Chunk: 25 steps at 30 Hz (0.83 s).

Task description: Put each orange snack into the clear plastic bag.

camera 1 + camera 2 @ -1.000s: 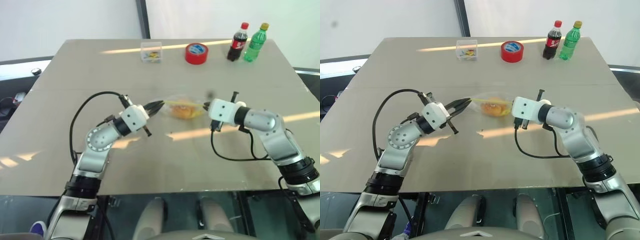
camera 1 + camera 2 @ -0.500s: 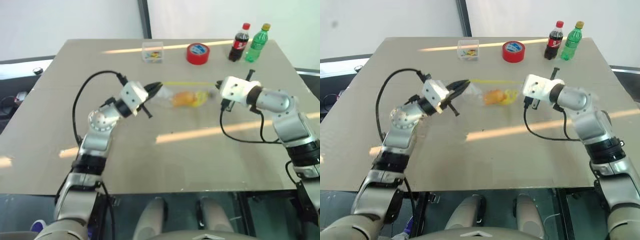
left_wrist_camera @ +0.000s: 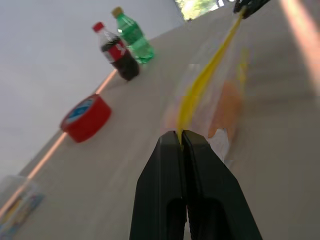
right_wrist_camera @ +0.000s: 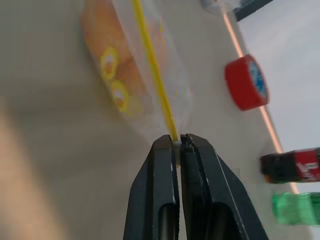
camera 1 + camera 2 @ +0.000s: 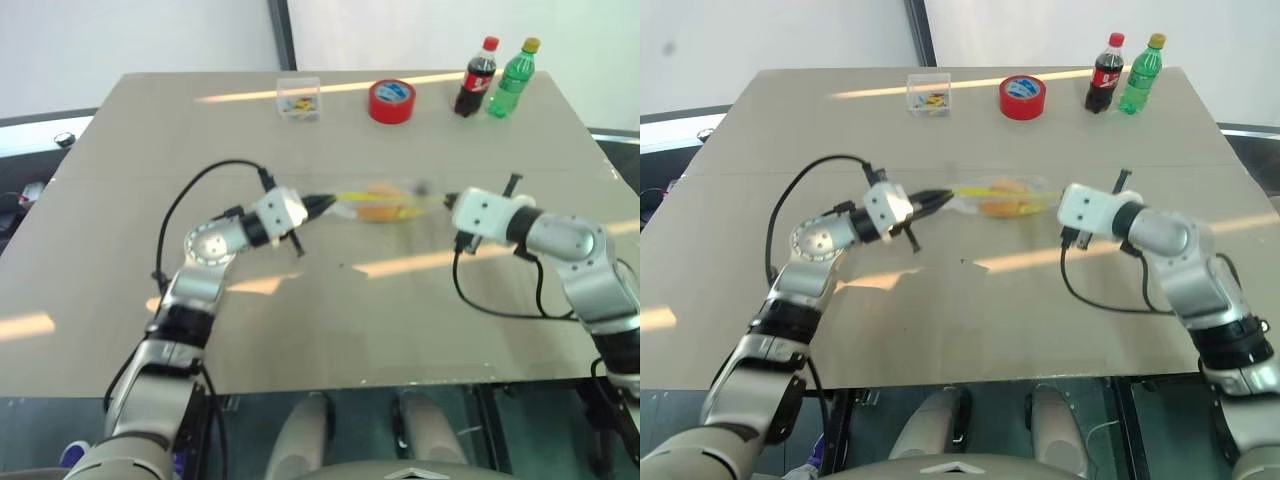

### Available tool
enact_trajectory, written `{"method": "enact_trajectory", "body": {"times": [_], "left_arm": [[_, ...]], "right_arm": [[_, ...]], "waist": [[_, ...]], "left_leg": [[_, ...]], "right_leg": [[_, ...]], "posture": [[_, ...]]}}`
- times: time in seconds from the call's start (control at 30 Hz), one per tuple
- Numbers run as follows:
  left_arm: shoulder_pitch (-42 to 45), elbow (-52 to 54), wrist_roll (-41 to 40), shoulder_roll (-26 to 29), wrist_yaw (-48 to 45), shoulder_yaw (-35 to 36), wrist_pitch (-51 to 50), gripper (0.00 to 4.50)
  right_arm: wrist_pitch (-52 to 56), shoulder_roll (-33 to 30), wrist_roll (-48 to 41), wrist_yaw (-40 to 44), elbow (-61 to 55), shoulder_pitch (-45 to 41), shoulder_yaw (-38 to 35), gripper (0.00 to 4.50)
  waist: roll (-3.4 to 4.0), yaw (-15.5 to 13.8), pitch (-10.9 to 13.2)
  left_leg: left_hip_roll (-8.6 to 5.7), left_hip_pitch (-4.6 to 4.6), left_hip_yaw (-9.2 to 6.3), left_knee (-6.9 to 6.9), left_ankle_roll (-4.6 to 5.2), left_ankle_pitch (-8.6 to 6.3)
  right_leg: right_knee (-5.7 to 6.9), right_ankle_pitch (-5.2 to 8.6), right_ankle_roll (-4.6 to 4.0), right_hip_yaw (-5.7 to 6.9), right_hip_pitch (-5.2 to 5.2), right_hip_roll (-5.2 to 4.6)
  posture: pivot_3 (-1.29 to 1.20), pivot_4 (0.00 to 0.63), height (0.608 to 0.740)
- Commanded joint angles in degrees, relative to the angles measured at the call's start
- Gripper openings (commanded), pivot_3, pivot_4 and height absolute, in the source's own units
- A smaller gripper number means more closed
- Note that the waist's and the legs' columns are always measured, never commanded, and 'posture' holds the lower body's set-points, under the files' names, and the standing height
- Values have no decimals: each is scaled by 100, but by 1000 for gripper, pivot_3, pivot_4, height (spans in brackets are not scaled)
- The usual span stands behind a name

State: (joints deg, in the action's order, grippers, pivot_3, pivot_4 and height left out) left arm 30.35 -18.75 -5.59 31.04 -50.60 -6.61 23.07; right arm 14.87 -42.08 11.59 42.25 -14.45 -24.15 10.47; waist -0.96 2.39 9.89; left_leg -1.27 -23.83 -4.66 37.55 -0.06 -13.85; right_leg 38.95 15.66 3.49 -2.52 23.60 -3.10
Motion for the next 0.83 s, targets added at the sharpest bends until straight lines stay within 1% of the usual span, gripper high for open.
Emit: {"method": "enact_trajectory", "body": {"times": [0.03,0.07,0.1,0.13,0.17,0.2,0.23,0.3,0.33,0.37,0.4,0.5,0.6,0.67,0.77,0.83], "left_arm": [[-377,811,-321,189,-276,65,-303,519],[-506,1001,-452,219,-346,79,-495,724],[-641,1221,-631,264,-432,112,-721,1173],[-800,1495,-930,331,-496,214,-1108,1460],[-938,1722,-1175,408,-554,314,-1435,2060],[-1066,1924,-1381,496,-594,415,-1721,2235],[-1151,2070,-1502,555,-607,483,-1921,2710],[-1491,2435,-1978,802,-639,805,-2562,3700],[-1683,2616,-2292,929,-673,1019,-2884,4055],[-1863,2776,-2612,1029,-640,1290,-3216,4402],[-2007,2880,-2802,1105,-612,1504,-3401,4461],[-2388,3062,-3050,1349,-494,1999,-3914,4461],[-2632,3228,-3431,1538,-537,2403,-4413,4461],[-2745,3302,-3445,1626,-581,2502,-4538,4461],[-2847,3367,-3451,1673,-634,2571,-4658,4461],[-2890,3358,-3391,1688,-680,2589,-4656,4461]], "right_arm": [[630,181,-266,21,-865,301,-230,766],[808,280,-353,-20,-972,393,-262,1092],[935,316,-414,-17,-1069,510,-291,1677],[1089,371,-559,-14,-1169,670,-415,1962],[1218,400,-700,0,-1263,809,-553,2572],[1322,400,-822,13,-1352,923,-693,2764],[1393,394,-906,15,-1416,992,-784,3257],[1495,326,-1227,92,-1546,1272,-1229,4238],[1570,326,-1422,142,-1611,1427,-1474,4455],[1609,314,-1624,199,-1675,1599,-1743,4500],[1606,292,-1749,241,-1728,1747,-1952,4500],[1705,288,-2223,332,-1893,2121,-2533,4500],[1691,194,-2443,344,-2035,2413,-2882,4500],[1700,159,-2603,363,-2120,2531,-3012,4500],[1727,113,-2806,372,-2236,2676,-3111,4500],[1735,100,-2916,339,-2305,2758,-3165,4500]], "waist": [[0,-9,0],[1,-9,-1],[1,-12,-1],[1,-21,-1],[0,-30,-1],[0,-39,-1],[0,-39,-1],[1,-38,0],[1,-38,-1],[2,-37,0],[2,-37,0],[2,-39,0],[3,-41,0],[4,-43,1],[3,-55,2],[3,-55,2]], "left_leg": [[1,6,-2,1,16,-9],[0,7,-3,2,17,-10],[1,11,-7,11,17,-10],[1,11,-7,15,17,-10],[0,9,-11,25,17,-10],[1,8,-17,32,18,-10],[1,7,-19,34,18,-11],[1,8,-20,34,18,-11],[1,8,-20,34,18,-11],[4,11,-21,33,18,-11],[7,14,-23,33,18,-11],[10,17,-25,33,18,-11],[10,25,-23,33,19,-11],[10,38,-24,33,19,-11],[10,92,-18,15,19,-12],[10,108,-15,8,19,-12]], "right_leg": [[2,0,0,2,-5,0],[4,-2,0,2,-8,0],[9,-2,0,4,-14,1],[12,-2,0,4,-15,1],[16,-2,0,7,-15,1],[15,-2,0,14,-23,1],[13,-2,0,15,-25,0],[11,-2,0,17,-26,0],[11,-2,0,17,-26,0],[10,-2,0,19,-30,1],[6,-2,0,21,-35,1],[2,-2,0,24,-41,2],[3,-2,0,23,-48,1],[2,-1,1,25,-61,1],[-9,1,0,20,-116,0],[-11,2,0,17,-125,-1]], "posture": [[0,150,740],[0,150,740],[0,150,740],[0,150,740],[0,150,740],[0,150,740],[0,150,740],[0,150,740],[0,150,740],[0,150,740],[0,150,740],[0,150,740],[0,150,740],[0,150,740],[0,150,740],[0,150,740]]}}
